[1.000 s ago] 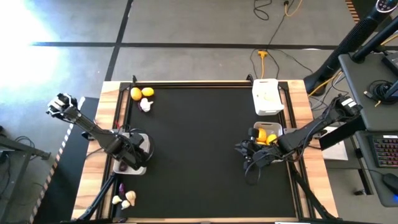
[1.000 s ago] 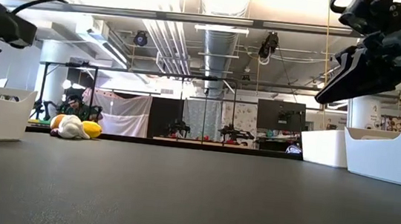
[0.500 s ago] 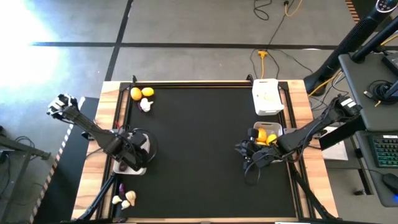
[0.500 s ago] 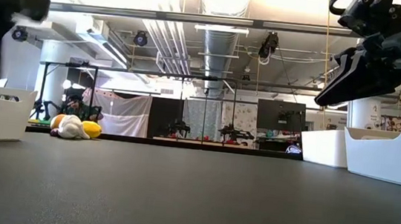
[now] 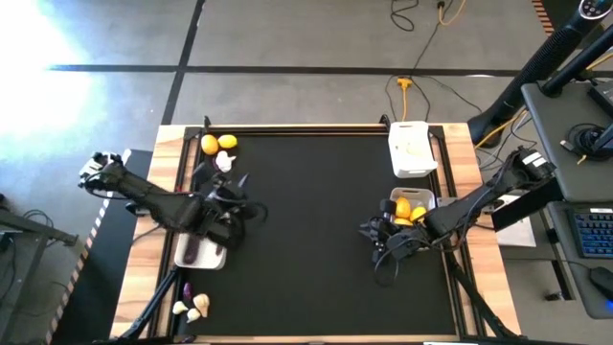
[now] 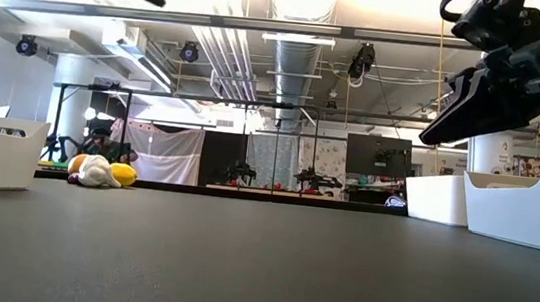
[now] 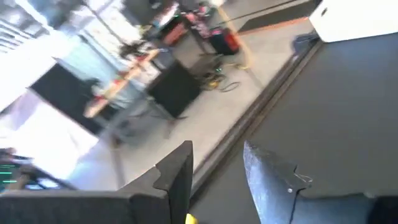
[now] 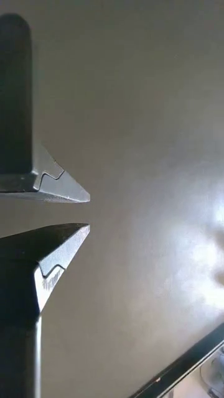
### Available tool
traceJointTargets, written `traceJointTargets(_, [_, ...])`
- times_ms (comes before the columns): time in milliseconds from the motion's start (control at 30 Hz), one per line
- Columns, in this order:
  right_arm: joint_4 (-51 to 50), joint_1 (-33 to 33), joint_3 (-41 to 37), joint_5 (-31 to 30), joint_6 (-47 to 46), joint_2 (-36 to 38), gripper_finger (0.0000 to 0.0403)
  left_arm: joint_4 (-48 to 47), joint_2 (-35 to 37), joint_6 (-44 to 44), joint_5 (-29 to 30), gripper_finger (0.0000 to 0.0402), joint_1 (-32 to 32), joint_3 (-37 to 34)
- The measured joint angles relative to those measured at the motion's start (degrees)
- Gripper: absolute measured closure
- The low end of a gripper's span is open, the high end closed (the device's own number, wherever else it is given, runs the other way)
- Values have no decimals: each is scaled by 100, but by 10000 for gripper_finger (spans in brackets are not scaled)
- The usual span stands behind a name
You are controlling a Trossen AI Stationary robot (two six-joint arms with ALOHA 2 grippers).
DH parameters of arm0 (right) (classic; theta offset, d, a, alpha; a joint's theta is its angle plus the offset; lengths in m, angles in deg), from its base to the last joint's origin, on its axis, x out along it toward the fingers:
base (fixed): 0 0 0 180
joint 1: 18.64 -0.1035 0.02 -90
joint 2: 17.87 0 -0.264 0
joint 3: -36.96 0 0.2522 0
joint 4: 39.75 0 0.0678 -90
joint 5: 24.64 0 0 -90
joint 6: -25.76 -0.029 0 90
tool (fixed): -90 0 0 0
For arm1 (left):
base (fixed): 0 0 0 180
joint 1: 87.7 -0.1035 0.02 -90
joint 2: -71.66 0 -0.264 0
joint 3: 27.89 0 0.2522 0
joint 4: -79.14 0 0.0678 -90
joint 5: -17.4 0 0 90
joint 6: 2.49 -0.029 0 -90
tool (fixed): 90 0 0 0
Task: Sort produce into baskets
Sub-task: Put the garlic into the top white bin
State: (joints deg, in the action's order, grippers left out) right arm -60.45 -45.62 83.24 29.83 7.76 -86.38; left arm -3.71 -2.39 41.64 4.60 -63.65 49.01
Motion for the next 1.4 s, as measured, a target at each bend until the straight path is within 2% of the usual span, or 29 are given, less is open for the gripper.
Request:
traceJointTargets(167, [0, 0, 0, 140, -4, -11, 344, -140, -758, -388, -33, 303, -687, 774])
traceJointTargets(267, [-4, -2, 0, 158, -4, -11, 344, -641, -1157, -506, -441, 315, -1136, 1259])
traceJointTargets(333, [-9, -1, 0, 161, -2, -11, 344, -1027, -1340, -192, -728, 318, -1475, 1519])
traceJointTargets(500, [-13, 0, -14, 162, -1, -11, 344, -1839, -1525, 712, -1820, 309, -2400, 1784])
traceJointTargets(700, [-20, 0, -28, 162, 2, -11, 344, -1848, -1514, 431, -3397, 287, -3786, 1439])
traceJointTargets(867, [-15, 0, -32, 160, 8, -11, 344, -1748, -1582, 170, -3936, 250, -4928, 925])
traceJointTargets(1033, [-11, 0, -35, 156, 46, -10, 344, -1469, -1778, 152, -4286, 187, -5729, 462])
traceJointTargets(1233, [-8, 0, -39, 146, 97, -9, 344, -863, -2163, -251, -4279, 107, -6012, 199])
traceJointTargets(1400, [-9, 0, -43, 146, 148, -28, 344, -744, -2558, -505, -4223, 65, -6012, 356])
